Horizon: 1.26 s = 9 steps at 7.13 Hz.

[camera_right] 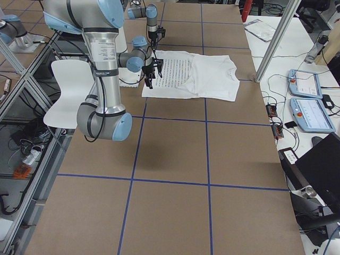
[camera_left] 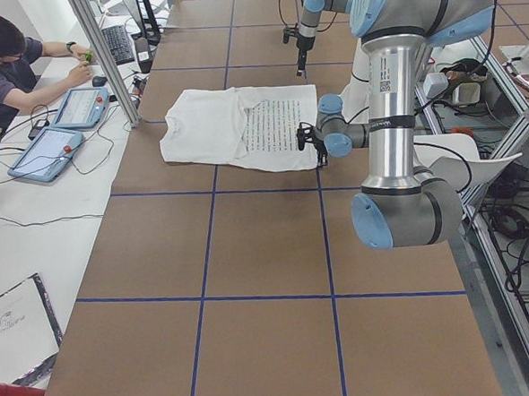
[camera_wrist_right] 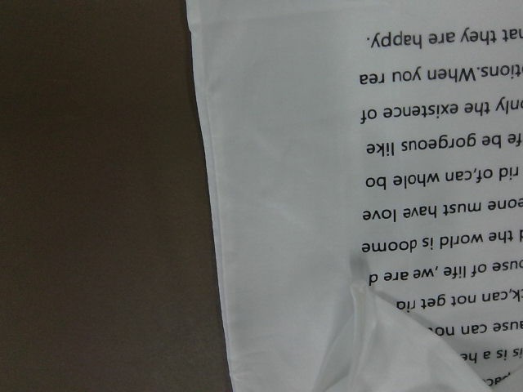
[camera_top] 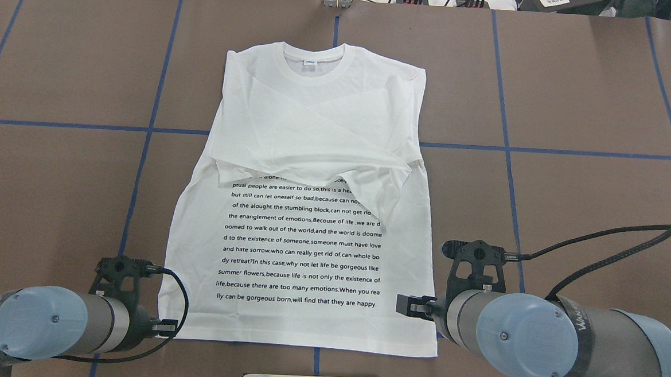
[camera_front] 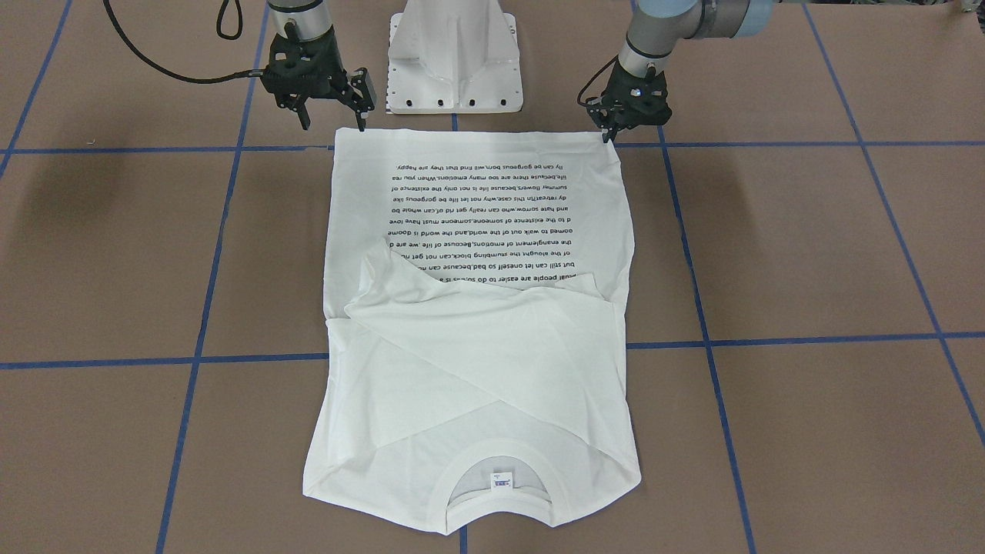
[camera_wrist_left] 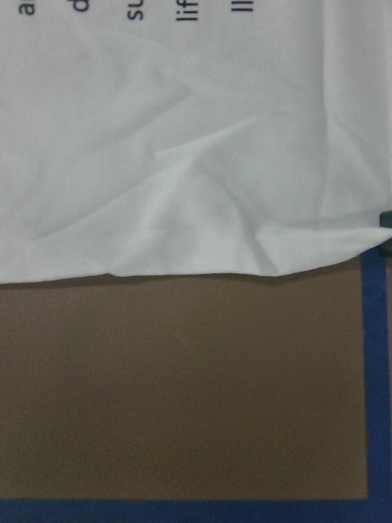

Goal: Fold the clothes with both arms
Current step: 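Lower both grippers onto the hem corners and close them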

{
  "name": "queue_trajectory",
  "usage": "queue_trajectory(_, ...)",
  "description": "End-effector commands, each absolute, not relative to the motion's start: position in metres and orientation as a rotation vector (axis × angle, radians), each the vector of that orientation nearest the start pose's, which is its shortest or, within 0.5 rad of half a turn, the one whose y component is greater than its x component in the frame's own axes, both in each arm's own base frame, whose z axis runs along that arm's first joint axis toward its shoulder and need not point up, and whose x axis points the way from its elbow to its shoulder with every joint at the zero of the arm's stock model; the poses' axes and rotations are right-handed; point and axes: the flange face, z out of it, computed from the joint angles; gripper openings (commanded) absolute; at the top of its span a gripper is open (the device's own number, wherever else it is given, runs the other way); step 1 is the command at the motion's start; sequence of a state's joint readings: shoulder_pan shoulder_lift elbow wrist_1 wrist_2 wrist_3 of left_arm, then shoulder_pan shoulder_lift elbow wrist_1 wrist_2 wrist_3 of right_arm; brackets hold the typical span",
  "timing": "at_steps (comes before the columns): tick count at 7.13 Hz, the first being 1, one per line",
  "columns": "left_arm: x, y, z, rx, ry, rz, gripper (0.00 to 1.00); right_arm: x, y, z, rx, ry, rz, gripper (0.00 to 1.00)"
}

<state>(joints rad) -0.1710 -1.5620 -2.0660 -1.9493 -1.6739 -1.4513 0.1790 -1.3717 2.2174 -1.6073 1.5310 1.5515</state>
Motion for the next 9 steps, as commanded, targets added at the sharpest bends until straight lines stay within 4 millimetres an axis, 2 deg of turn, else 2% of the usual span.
queue_trajectory(1,0.452,-0.203,0.379,0.026,0.896,-0.002,0.0,-0.461,-0.207,0.285,0.116,-0.799,0.201,1.0)
queue_trajectory(3,0.44,-0.197,0.359,-0.012,0.942,0.022,0.0,-0.469,-0.193,0.287,0.119,-0.797,0.211,0.96)
queue_trajectory(5,0.44,-0.198,0.356,-0.012,0.949,0.022,0.0,-0.484,-0.184,0.3,0.117,-0.766,0.213,0.82)
queue_trajectory(9,0.44,-0.198,0.356,-0.012,0.95,0.022,0.0,-0.506,-0.171,0.326,0.109,-0.705,0.184,0.77)
